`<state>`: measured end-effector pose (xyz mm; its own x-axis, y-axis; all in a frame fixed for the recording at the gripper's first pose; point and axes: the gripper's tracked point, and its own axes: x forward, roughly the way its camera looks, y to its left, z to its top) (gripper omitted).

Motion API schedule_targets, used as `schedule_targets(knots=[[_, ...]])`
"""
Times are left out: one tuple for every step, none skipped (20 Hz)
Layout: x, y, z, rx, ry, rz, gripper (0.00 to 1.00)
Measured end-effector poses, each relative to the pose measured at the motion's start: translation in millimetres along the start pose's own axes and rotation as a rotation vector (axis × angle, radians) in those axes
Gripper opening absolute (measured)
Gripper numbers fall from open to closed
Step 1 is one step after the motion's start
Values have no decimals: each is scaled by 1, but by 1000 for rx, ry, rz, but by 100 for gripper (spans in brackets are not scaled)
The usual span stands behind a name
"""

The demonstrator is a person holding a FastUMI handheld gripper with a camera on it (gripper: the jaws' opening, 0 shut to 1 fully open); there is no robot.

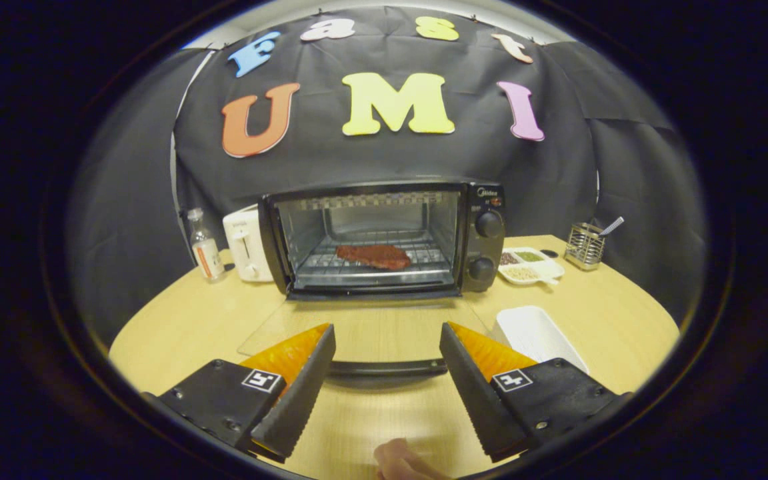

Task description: Open the toaster oven, put the food inside, and close the toaster oven door.

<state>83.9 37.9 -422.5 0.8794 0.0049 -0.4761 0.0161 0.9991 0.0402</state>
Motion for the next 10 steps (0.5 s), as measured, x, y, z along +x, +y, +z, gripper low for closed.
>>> schedule_targets(knots=[[-1,2,-11,-9,26,3,100],[-2,4,-22,-18,50,2,100],[-3,7,-31,-20,76,2,100],[-4,8,-41,-22,110,2,100],[-4,10,-51,-16,147,4,100],[-3,12,-59,-9,181,9,100],[-1,13,-65,0,210,10,100],[1,12,-71,-2,236,1,100],[6,8,-75,-5,253,-3,100],[9,8,-78,-8,263,-1,100]])
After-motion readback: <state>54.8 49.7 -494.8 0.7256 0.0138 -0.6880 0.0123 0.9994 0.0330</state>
